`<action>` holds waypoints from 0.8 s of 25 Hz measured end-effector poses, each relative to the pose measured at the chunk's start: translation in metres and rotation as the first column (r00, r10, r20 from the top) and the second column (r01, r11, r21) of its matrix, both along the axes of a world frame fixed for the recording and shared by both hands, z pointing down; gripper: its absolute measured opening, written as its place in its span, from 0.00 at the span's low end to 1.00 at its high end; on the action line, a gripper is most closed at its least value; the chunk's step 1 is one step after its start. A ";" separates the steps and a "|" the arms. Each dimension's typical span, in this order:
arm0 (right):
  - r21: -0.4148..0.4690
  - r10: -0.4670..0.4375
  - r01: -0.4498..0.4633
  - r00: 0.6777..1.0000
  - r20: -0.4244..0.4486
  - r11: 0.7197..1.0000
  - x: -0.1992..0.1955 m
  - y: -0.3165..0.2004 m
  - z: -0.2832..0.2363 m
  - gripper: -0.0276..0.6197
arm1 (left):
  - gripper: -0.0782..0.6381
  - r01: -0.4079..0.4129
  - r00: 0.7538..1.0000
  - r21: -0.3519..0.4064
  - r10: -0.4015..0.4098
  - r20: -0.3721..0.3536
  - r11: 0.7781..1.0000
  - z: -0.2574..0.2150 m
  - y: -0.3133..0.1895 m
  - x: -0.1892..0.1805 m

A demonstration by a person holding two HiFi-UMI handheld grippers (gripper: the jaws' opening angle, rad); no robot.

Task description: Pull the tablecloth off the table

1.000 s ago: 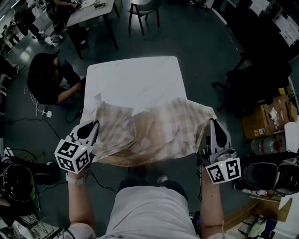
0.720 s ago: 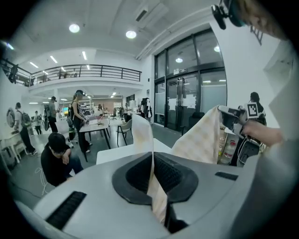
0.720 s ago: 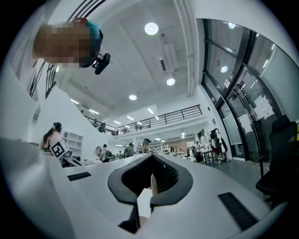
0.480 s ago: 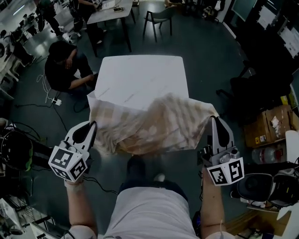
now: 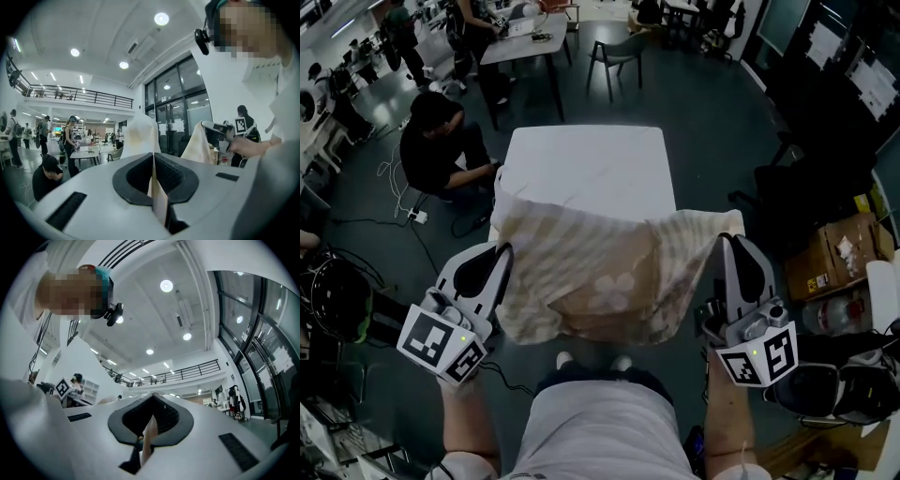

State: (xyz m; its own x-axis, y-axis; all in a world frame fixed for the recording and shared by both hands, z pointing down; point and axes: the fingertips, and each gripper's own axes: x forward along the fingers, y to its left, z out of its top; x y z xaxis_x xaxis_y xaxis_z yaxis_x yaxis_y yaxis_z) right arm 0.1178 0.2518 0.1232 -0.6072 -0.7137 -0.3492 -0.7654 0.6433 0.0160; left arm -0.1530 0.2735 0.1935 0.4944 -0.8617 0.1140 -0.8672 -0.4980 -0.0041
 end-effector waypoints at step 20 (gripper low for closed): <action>0.079 0.040 -0.038 0.999 -0.024 0.996 -0.027 0.012 -0.095 0.08 | 0.13 -0.329 0.933 0.195 0.350 -0.084 0.924 -0.108 -0.041 0.145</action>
